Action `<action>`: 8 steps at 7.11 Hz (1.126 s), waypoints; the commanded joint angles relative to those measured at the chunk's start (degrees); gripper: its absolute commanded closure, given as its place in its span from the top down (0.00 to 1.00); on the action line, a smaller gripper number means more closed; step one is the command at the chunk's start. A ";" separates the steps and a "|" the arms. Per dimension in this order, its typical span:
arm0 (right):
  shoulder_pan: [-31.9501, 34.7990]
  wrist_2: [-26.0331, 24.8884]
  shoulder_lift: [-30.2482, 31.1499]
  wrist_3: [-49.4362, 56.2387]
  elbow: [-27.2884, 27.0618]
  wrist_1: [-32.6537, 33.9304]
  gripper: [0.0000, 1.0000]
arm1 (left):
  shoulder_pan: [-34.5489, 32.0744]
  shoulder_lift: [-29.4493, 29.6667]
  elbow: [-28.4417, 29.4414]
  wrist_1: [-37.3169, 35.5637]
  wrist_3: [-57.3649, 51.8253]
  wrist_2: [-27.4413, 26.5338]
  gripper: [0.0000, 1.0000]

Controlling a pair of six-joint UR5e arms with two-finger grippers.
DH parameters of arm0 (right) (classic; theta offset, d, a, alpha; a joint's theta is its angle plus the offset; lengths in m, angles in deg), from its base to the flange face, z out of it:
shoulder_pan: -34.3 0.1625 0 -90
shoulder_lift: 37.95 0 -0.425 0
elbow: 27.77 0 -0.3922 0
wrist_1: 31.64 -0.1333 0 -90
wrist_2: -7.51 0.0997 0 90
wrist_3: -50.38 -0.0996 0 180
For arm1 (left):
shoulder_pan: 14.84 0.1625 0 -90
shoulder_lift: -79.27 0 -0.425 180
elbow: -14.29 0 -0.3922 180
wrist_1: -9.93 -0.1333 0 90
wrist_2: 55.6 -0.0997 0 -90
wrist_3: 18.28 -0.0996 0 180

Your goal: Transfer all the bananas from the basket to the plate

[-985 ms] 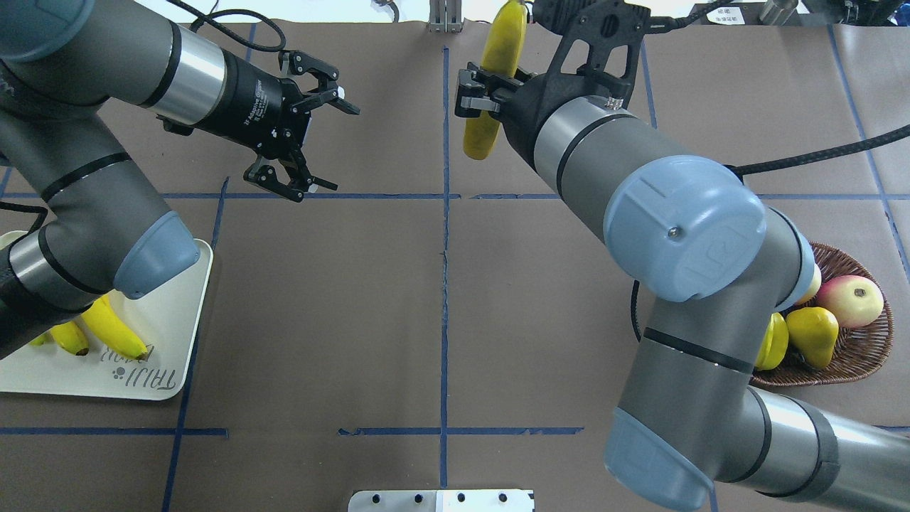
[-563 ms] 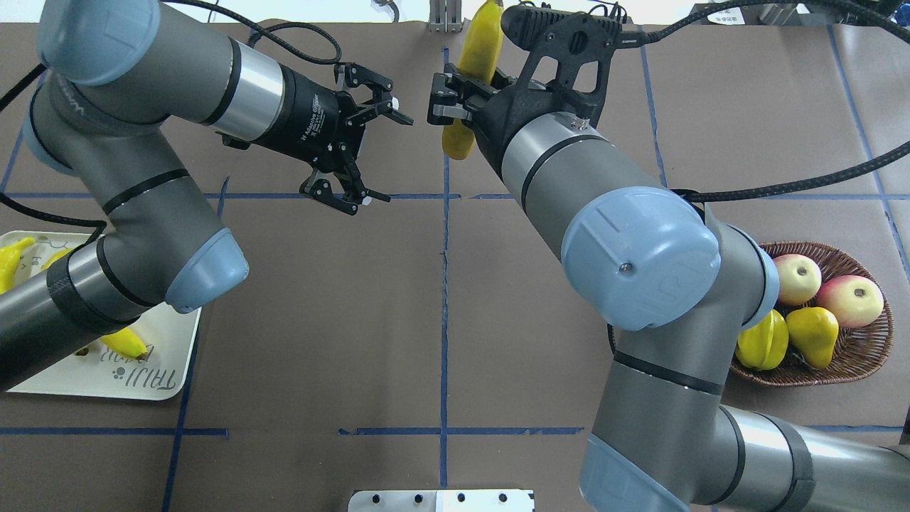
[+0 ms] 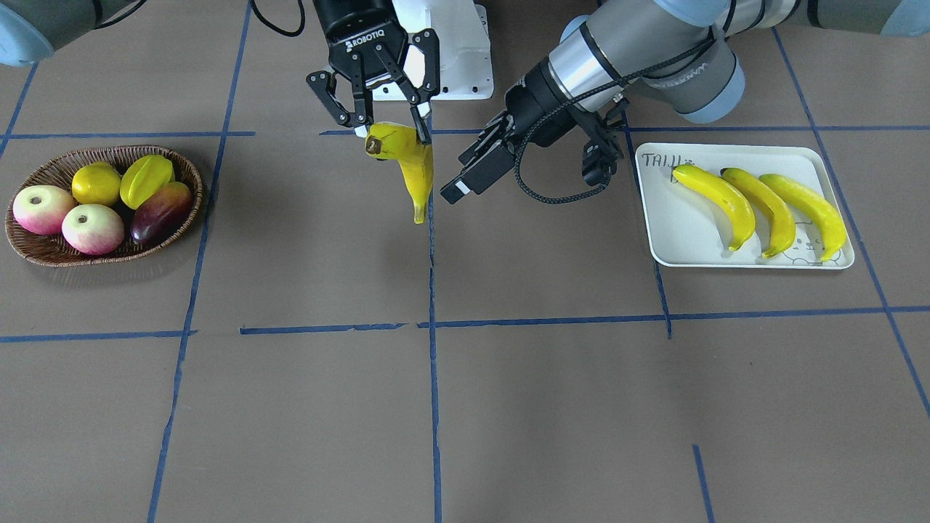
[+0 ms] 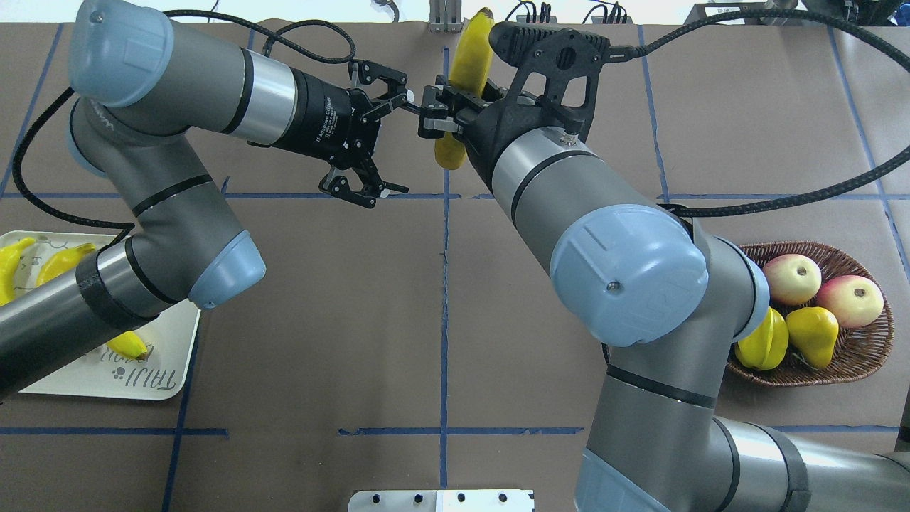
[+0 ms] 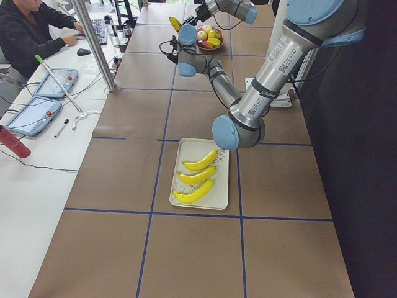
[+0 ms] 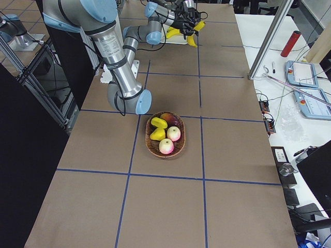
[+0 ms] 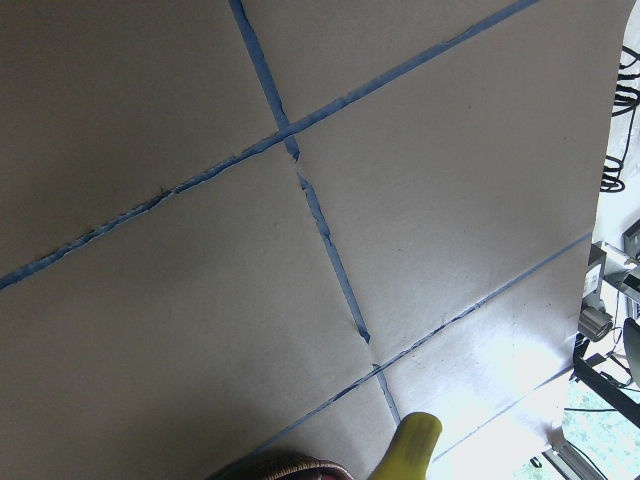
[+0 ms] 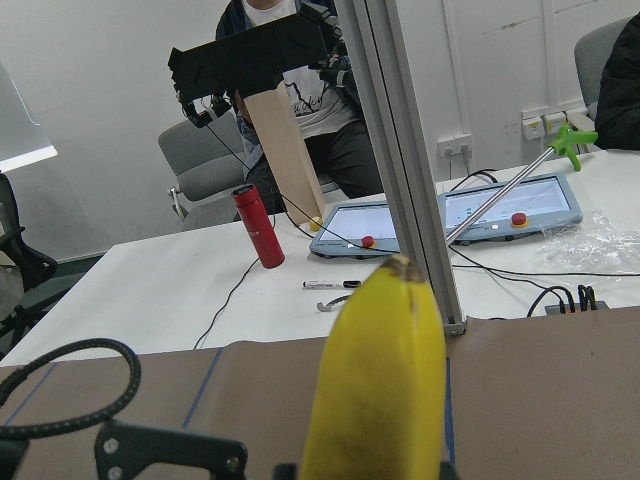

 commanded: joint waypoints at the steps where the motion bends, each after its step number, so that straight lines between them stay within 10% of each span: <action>1: -0.16 -0.01 0.00 0.00 -0.08 0.00 0.00 | 0.62 0.25 0.42 2.33 3.38 -1.39 1.00; 7: -1.30 -2.11 -0.44 0.00 0.01 0.00 0.00 | 4.13 1.65 1.04 5.07 6.91 -6.31 1.00; 8: -1.31 -2.03 -0.44 0.17 -0.07 0.00 0.00 | 4.23 1.66 1.04 5.07 7.00 -6.32 0.65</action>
